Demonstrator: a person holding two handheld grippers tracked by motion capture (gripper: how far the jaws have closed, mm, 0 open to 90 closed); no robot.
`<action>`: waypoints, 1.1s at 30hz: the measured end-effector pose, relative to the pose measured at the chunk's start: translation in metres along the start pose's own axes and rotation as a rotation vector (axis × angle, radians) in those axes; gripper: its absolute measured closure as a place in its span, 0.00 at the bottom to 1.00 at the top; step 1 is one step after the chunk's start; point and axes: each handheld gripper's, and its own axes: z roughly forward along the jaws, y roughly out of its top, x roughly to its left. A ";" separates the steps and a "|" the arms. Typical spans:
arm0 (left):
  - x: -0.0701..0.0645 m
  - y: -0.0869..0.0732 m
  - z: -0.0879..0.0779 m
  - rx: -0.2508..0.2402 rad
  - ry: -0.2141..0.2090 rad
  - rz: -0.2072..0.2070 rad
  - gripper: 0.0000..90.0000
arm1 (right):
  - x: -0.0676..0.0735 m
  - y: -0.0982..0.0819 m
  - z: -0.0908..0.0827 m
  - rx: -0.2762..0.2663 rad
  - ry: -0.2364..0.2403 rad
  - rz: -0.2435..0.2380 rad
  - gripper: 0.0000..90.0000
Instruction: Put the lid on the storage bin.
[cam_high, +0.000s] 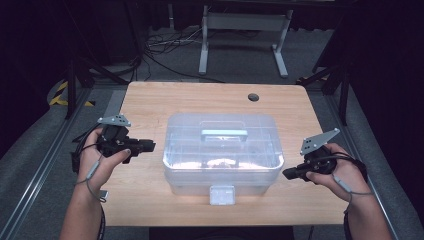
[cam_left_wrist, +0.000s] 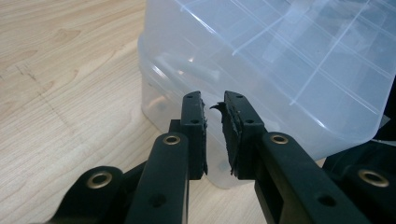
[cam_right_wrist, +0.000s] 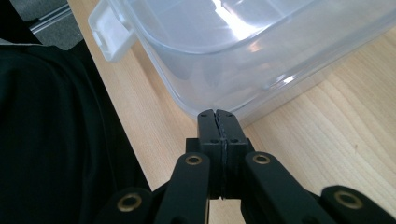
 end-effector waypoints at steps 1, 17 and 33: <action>0.000 -0.001 0.000 -0.002 -0.001 -0.004 0.87 | 0.000 0.000 -0.002 -0.007 -0.002 0.000 1.00; 0.000 -0.021 -0.017 -0.025 0.049 -0.047 0.84 | -0.017 0.006 -0.027 -0.199 -0.058 0.025 0.94; 0.001 -0.032 -0.027 -0.048 0.086 -0.058 0.80 | -0.053 -0.003 -0.034 -0.375 -0.188 0.137 0.90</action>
